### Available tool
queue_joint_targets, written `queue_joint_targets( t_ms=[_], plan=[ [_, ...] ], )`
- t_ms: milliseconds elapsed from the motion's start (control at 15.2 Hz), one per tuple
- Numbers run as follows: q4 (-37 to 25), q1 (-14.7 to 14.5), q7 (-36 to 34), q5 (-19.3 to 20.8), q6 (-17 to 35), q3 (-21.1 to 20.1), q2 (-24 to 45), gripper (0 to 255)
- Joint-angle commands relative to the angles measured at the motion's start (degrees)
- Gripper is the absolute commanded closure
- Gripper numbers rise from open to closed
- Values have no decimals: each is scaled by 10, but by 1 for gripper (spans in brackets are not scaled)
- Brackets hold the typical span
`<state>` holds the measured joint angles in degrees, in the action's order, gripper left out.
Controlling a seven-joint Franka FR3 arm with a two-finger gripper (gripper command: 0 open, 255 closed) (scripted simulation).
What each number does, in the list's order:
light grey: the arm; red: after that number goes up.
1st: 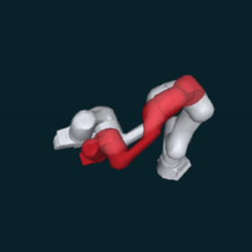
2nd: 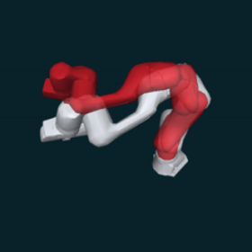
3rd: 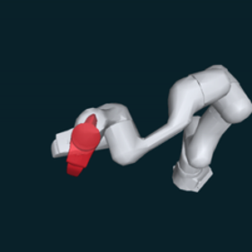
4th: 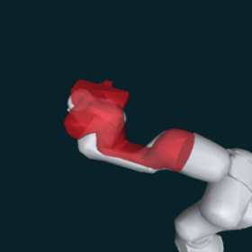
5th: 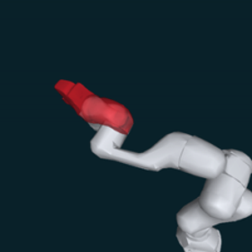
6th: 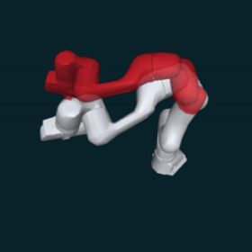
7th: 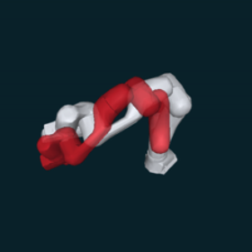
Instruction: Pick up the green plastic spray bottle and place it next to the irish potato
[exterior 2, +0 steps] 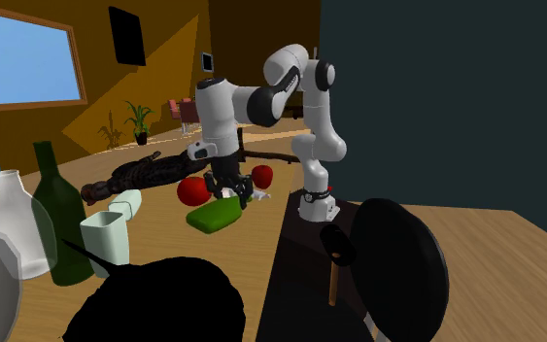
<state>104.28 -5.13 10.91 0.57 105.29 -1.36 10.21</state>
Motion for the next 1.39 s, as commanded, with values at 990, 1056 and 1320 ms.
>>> queue_joint_targets(
  t_ms=[990, 1056, 1320],
  plan=[
    [257, 40, 72, 18, 7, 40, -252, 255],
    [276, 44, 79, 21, 7, 45, -271, 255],
    [347, 61, 106, 39, 0, 65, -350, 255]
  ],
)
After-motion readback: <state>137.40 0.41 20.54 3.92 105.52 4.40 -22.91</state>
